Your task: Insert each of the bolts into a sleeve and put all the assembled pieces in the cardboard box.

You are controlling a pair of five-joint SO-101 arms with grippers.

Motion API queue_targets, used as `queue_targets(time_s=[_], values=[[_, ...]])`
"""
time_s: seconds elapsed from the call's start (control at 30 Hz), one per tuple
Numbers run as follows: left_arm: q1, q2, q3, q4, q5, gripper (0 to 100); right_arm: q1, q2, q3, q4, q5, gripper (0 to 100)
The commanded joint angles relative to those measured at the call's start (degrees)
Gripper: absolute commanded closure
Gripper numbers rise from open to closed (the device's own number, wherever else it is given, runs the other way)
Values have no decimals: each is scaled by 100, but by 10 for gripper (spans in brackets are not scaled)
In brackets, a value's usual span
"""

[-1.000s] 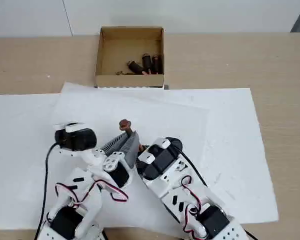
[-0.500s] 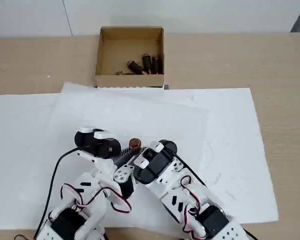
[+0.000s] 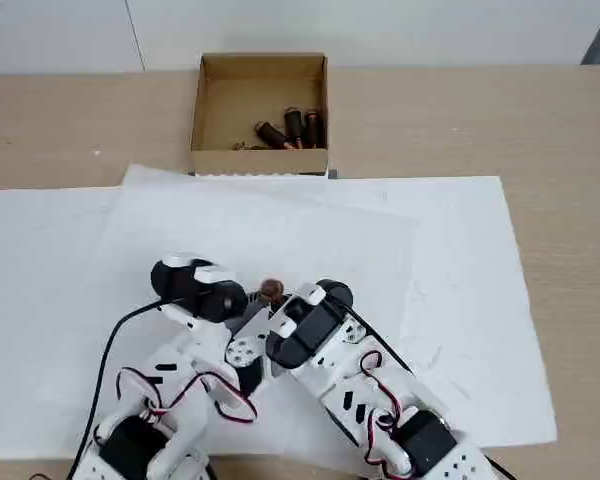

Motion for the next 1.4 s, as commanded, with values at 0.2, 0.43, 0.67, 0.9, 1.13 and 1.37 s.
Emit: queue_targets(time_s=[0.2, 0.43, 0.67, 0.9, 1.13, 1.37], values=[[-132, 18, -13, 105, -149, 744, -13, -66, -246, -180, 44, 995], [-132, 18, -127, 105, -255, 744, -4, -66, -246, -145, 44, 995], [-510, 26, -787, 105, -431, 795, -4, -66, -246, -136, 44, 995], [-1354, 18, -1288, 97, -967, 893, -4, -66, -246, -136, 44, 995], [-1943, 18, -1288, 563, -1116, 994, 532, -66, -299, -136, 44, 995], [-2699, 0, -804, 1222, -1125, 995, 1780, -66, -431, 75, 18, 995]])
